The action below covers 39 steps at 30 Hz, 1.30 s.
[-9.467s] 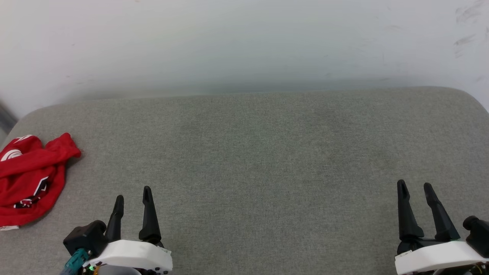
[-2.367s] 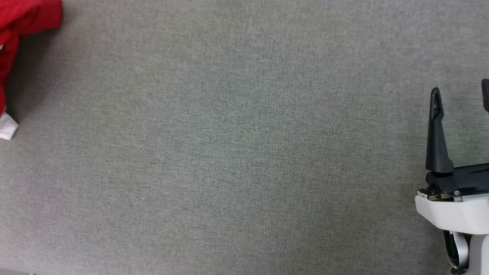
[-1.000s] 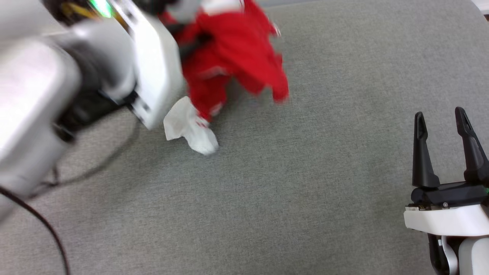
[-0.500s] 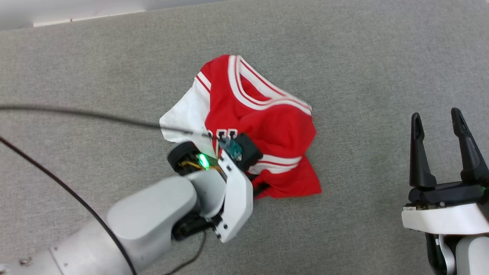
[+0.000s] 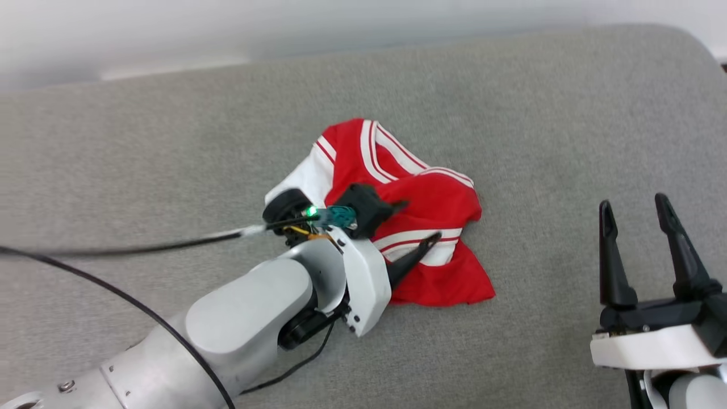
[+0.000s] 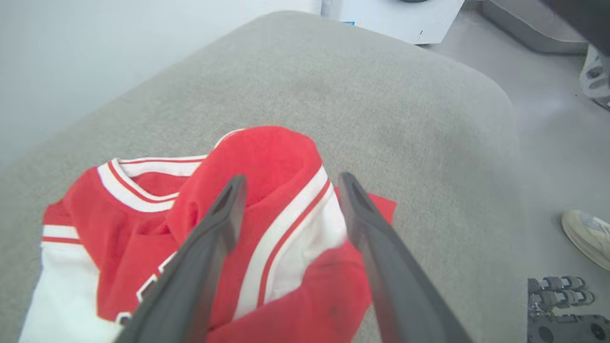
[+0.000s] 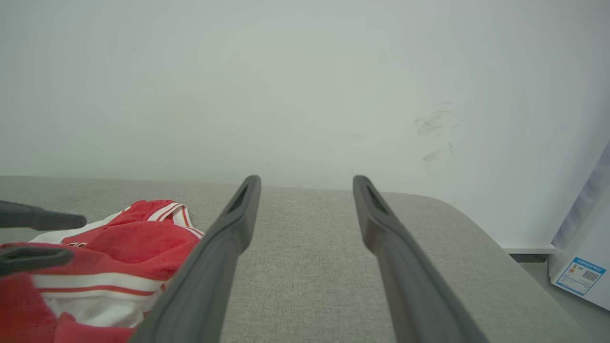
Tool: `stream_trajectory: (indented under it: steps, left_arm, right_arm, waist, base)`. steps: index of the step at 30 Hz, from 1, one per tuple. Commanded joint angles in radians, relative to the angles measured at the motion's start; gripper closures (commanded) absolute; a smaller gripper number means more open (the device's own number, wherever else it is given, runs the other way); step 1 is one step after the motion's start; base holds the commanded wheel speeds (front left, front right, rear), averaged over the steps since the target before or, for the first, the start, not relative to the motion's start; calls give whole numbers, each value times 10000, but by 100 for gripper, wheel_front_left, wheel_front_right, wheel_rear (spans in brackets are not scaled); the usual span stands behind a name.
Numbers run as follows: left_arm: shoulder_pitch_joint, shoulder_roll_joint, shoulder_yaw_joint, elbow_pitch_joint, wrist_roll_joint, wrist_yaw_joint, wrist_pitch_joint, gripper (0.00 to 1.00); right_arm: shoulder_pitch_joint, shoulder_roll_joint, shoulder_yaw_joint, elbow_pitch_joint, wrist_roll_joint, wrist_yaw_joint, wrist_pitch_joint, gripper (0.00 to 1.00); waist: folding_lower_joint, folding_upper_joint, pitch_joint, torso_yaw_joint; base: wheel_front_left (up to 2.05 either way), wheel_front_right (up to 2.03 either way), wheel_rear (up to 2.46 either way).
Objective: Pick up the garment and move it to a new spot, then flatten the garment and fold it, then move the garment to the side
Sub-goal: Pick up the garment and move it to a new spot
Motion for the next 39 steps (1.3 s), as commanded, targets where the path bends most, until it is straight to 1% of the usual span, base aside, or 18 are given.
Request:
stream_trajectory:
  steps: [1, 4, 8, 13, 16, 19, 21, 25, 26, 27, 29, 32, 39]
  left_arm:
    - [99, -10, 262, -189, 163, 325, -616, 0]
    - [357, 103, 639, -451, 424, 1003, -1489, 0]
    - [700, 341, 1186, -687, 966, 2258, -2484, 0]
    - [1690, 738, 2226, -1043, 1364, 3699, -2882, 0]
    - [2602, 835, 3388, -1690, 1739, 4452, -2916, 0]
    - [3802, 1031, 4651, -2239, 2291, 4907, -2901, 0]
    - [4531, 1030, 5460, -2536, 2687, 5069, -2903, 0]
    - [6059, 755, 6865, -2920, 3475, 5151, -2905, 0]
    - [6388, 604, 7098, -3080, 3703, 5192, -2905, 0]
    - [6388, 604, 7098, -3080, 3703, 5192, -2905, 0]
    - [7065, 468, 7479, -3199, 4221, 5240, -2906, 0]
    - [7812, -27, 8009, -3334, 4718, 5071, -2906, 0]
    - [8971, -1092, 8983, -3464, 5819, 4347, -2907, 0]
  right_arm:
    - [219, 13, -12, 18, -72, -7, -24, 0]
    - [405, 15, -21, 46, -89, -7, -24, 0]
    - [609, 13, -10, 103, -141, -7, -24, 0]
    - [779, 13, -37, 172, -147, -7, -24, 0]
    - [884, 12, -45, 186, -109, -7, -24, 0]
    - [922, 12, -39, 175, -108, -7, -24, 0]
    - [1005, 13, -53, 180, -99, -7, -24, 0]
    - [1116, 13, -81, 230, -47, -7, -24, 0]
    - [1139, 13, -98, 253, -26, -7, -24, 0]
    - [1139, 13, -98, 253, -26, -7, -24, 0]
    - [1244, 13, -124, 331, 54, -7, -24, 0]
    - [1331, 13, -150, 449, 162, -7, -24, 0]
    - [1571, 12, -149, 692, 452, -7, -24, 0]
  waist:
    - [1, 0, -468, 254]
    - [1, 0, -789, 471]
    - [1, 0, -1117, 700]
    - [1, 0, -1414, 905]
    - [1, 0, -1524, 982]
    - [1, 0, -1620, 1041]
    - [1, 0, -1681, 1076]
    - [1, 0, -1825, 1128]
    - [1, 0, -1875, 1138]
    - [1, 0, -1875, 1138]
    - [1, 0, -1964, 1142]
    - [1, 0, -2099, 1134]
    - [1, 0, -2356, 1044]
  base:
    - [0, 0, 0]
    - [0, 0, 0]
    - [0, 0, 0]
    - [0, 0, 0]
    - [0, 0, 0]
    - [0, 0, 0]
    - [0, 0, 0]
    - [0, 0, 0]
    - [0, 0, 0]
    - [0, 0, 0]
    - [0, 0, 0]
    - [0, 0, 0]
    - [0, 0, 0]
